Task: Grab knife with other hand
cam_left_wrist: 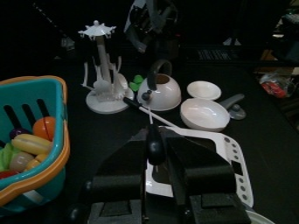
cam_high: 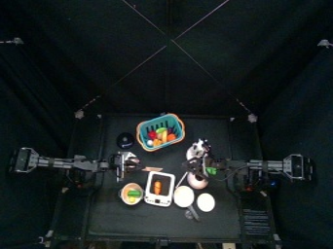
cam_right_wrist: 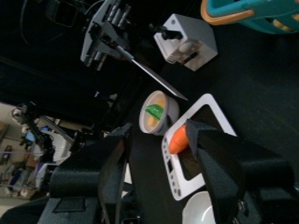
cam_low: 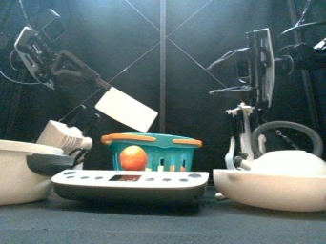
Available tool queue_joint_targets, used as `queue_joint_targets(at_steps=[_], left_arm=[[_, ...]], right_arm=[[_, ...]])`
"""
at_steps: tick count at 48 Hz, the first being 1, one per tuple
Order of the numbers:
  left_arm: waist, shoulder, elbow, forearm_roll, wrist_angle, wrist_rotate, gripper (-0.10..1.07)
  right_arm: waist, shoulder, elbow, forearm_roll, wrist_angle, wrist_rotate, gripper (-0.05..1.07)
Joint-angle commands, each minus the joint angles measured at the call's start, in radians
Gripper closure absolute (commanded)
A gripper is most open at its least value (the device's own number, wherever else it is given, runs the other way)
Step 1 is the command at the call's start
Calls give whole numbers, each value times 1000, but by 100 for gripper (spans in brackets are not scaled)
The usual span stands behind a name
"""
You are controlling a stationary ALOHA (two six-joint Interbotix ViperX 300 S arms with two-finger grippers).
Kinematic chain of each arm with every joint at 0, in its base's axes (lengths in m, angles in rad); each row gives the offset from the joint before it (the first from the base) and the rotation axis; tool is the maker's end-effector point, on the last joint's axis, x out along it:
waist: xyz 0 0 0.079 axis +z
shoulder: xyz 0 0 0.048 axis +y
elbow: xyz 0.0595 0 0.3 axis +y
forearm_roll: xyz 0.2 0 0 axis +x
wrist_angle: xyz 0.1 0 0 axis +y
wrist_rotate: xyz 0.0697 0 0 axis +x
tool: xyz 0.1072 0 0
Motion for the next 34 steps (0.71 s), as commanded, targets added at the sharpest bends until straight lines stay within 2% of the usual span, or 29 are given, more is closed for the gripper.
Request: queue_joint_targets(at_steps=[1,4,5,7,12,15,21,32,34], left_arm=[[2,2,-3,23,-57,2,55],[2,2,26,40,-132,2,55],[3,2,40,40,-167,2,55],[3,2,51,40,-201,2,55],[2,21,55,48,-239,2,55],[-5,51,54,55,-270,2,55],[-14,117,34,110,-337,-3,55],[-25,143,6,112,-336,-3,55],[-25,143,2,110,-337,-3,55]], right_arm=[[17,-5,-8,117,-48,-183,17],[51,29,34,270,-196,-367,17],[97,64,44,356,-282,-466,17],[158,112,37,439,-339,-572,17],[276,268,-63,586,-345,-815,17],[307,360,-130,629,-345,-904,17],[325,472,-225,644,-345,-957,17],[325,497,-258,630,-345,-960,18],[325,502,-258,630,-345,-960,23]])
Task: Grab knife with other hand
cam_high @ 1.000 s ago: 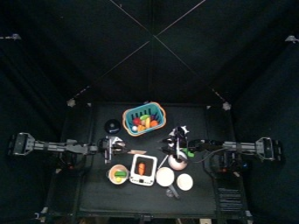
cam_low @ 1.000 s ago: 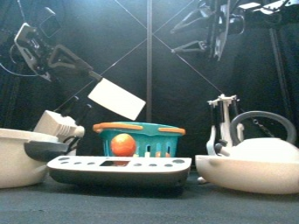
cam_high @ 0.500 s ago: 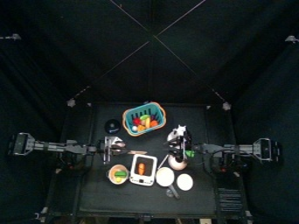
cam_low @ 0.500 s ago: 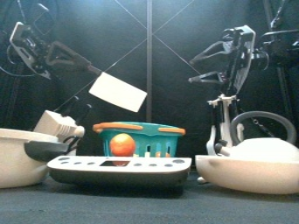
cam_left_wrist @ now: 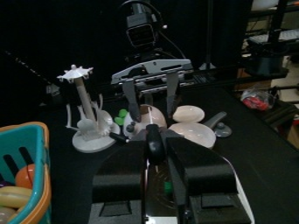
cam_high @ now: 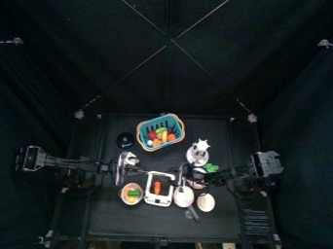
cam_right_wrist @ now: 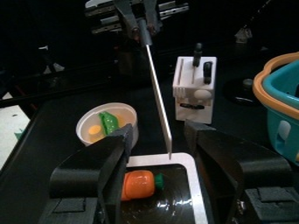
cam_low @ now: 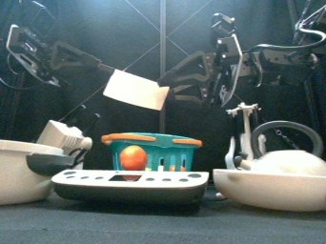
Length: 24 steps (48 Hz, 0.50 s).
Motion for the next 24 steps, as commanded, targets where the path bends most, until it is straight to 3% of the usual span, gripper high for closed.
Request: queue_joint_targets(at_steps=[1,6,11,18,24], left_arm=[[-3,3,-31,-2,-11,-2,55],[-3,2,-32,-3,-9,-3,55],[-5,2,-21,-3,2,-5,55],[-67,31,-46,-6,189,-17,55],[-74,38,-57,-6,348,-32,55]], right_arm=[[-2,-11,-17,-2,-8,-3,26],[-2,-11,-23,-2,-8,-5,50],[-2,-29,-26,-28,-6,-3,63],[0,-49,-31,-67,28,9,66],[0,-55,-34,-71,107,9,66]])
